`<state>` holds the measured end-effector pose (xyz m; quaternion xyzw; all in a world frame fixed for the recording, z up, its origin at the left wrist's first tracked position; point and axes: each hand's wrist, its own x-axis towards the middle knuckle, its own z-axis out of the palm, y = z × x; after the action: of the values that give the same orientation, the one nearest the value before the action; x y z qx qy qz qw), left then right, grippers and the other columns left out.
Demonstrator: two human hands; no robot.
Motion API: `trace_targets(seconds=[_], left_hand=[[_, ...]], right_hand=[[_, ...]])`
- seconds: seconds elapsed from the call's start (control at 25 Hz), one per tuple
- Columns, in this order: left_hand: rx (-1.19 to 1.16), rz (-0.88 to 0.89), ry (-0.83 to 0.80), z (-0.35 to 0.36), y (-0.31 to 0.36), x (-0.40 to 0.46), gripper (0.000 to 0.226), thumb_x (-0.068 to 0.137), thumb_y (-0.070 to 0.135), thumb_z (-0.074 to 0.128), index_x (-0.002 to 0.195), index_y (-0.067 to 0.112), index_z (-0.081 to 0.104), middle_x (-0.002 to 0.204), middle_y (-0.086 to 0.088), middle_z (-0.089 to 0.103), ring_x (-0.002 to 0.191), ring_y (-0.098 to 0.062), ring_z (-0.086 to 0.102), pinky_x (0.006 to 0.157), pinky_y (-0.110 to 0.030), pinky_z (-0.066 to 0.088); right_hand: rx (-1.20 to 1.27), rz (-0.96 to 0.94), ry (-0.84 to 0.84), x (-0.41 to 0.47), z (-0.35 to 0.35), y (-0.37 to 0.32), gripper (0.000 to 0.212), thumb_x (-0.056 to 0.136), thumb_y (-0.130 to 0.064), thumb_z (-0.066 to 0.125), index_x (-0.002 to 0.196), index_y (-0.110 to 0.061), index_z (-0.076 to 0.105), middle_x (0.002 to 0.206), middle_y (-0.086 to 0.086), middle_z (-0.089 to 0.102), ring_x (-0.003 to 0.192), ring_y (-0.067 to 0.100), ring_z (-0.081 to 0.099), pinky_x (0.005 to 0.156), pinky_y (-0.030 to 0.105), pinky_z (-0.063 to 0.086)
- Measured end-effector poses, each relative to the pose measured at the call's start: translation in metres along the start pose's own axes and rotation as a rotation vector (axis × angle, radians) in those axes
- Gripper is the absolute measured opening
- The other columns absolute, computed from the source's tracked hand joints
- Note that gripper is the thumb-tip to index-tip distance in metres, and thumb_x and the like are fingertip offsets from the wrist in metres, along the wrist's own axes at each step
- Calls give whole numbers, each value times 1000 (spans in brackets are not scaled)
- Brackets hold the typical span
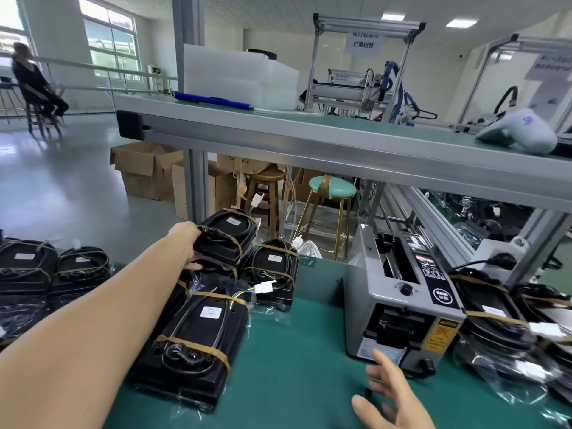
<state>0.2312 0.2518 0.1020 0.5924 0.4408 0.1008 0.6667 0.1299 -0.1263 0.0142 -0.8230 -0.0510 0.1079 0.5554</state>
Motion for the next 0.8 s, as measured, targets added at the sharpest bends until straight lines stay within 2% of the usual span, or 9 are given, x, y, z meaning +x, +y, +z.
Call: trace_targets(seconds=[0.12,0.24,0.32,0.4,0.52,0.6,0.68,0.76,0.8], left_hand=[[166,16,32,1,-1,3,34,99,16,35,125,-1,50,102,-15,57,102,-28,60,92,-45,46],[342,23,106,6,3,3,31,97,8,36,118,-8,52,94,-22,58,88,-34,61,86,-47,49],[625,203,214,2,1,0,25,93,8,45,108,-7,58,91,-23,59,81,-36,59,75,-41,51],[876,345,355,-2,-3,-8,25,92,16,50,106,-1,62,101,-21,61,91,-38,59,81,-39,51],[908,584,456,2,-6,-29,30,92,19,52,118,5,60,118,-21,52,103,-43,55,90,-44,43],[763,847,388,15,-16,-58,30,92,19,52,120,13,61,122,-18,52,105,-43,54,90,-44,42],[621,1092,265,32,-42,-95,23,90,13,56,110,18,67,109,-11,60,97,-37,58,83,-41,43],[524,1200,82,48,-84,-138,21,86,4,61,99,19,69,92,-3,64,80,-26,58,74,-35,42],[483,1189,-26,54,-106,-157,24,85,1,63,95,21,69,86,3,63,73,-18,56,72,-31,41]], right_hand=[[-99,-33,-27,-5,-5,3,65,83,-15,71,128,-42,33,120,-16,51,109,7,53,93,23,31],[-140,-49,-21,-9,-10,9,67,83,-15,72,130,-42,32,122,-14,51,111,8,52,93,22,31],[-155,-48,-34,-13,-15,11,67,84,-16,71,132,-41,31,124,-13,50,113,8,51,94,22,31],[-185,-58,-29,-17,-22,12,68,84,-16,71,133,-41,30,125,-13,49,115,7,50,95,20,31],[-287,-101,31,-27,-36,15,74,82,-18,71,132,-47,24,124,-21,47,116,-2,47,87,6,32],[-355,-145,128,-39,-51,22,78,81,-18,71,131,-51,20,125,-24,45,119,-4,45,88,6,34],[-417,-167,217,-48,-67,25,72,84,-21,68,127,-56,22,131,-25,41,125,-2,41,99,18,35],[-492,-171,296,-56,-85,28,68,88,-24,64,133,-53,22,139,-21,38,131,1,35,108,27,30],[-549,-173,341,-58,-95,30,67,89,-26,63,140,-47,26,142,-19,37,134,3,33,111,28,27]])
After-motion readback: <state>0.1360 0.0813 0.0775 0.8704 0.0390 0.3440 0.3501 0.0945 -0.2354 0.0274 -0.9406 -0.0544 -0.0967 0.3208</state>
